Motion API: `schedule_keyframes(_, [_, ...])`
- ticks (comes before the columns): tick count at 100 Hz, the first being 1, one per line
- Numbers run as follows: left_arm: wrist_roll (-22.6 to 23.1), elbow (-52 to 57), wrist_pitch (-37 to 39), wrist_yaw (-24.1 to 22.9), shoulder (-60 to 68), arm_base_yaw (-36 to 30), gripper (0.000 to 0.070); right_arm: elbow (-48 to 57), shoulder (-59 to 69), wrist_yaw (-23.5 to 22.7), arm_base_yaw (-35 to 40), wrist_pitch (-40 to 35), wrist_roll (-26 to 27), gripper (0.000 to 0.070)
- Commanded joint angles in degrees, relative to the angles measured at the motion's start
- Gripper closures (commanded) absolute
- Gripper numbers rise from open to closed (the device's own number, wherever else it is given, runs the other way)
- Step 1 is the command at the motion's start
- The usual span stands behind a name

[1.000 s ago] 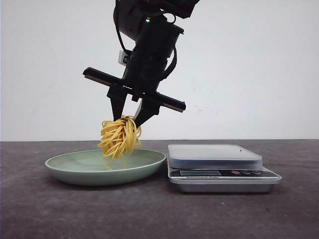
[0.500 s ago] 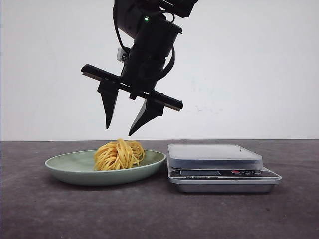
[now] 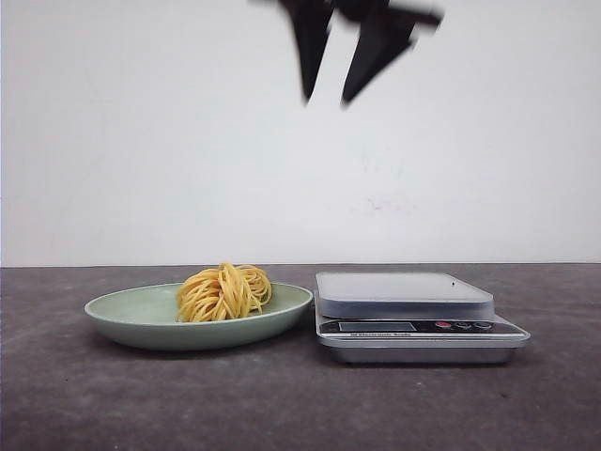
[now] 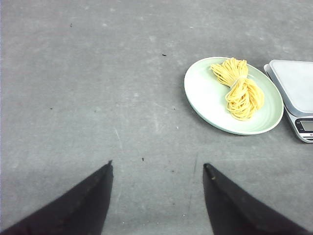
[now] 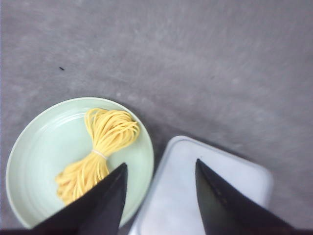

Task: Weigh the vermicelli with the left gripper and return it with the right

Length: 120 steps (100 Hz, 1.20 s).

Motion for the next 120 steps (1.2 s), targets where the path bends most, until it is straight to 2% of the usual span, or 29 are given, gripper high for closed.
schedule_keyframes(1, [0.39, 0.61, 0.66, -0.17, -0.04, -0.31, 0.0363, 1.42, -3.63, 0.59, 1.33, -1.18, -3.87, 0.0430])
schedule_keyframes(11, [0.39, 0.61, 0.98, -0.17, -0.04, -0.31, 0.0363, 1.42, -10.56, 2.34, 2.49, -4.31, -5.68, 0.0431])
schedule_keyframes(37, [0.39, 0.61, 4.24, -0.15, -0.04, -0.31, 0.0363, 1.40, -27.10, 13.44, 8.52, -14.80, -6.23, 0.0430])
schedule_keyframes(54, [0.39, 0.61, 5.14, -0.17, -0.04, -0.31, 0.0363, 0.74, -35.91, 19.10, 13.53, -26.23, -1.57, 0.0430])
schedule_keyframes(69, [0.39, 0.61, 6.71, -0.17, -0.04, -0.31, 0.0363, -2.62, -43.76, 22.69, 17.29, -31.02, 2.89, 0.0430])
schedule_keyframes(86, [0.39, 0.57, 8.20, -0.17, -0.04, -0.31, 0.0363, -10.60, -54.62, 24.02, 19.28, -29.27, 3.85, 0.0430])
schedule_keyframes(120, [0.39, 0.35, 10.93, -0.17, -0.04, -0.31, 0.0363, -33.70, -71.67, 23.65, 19.34, -14.95, 3.69, 0.0430])
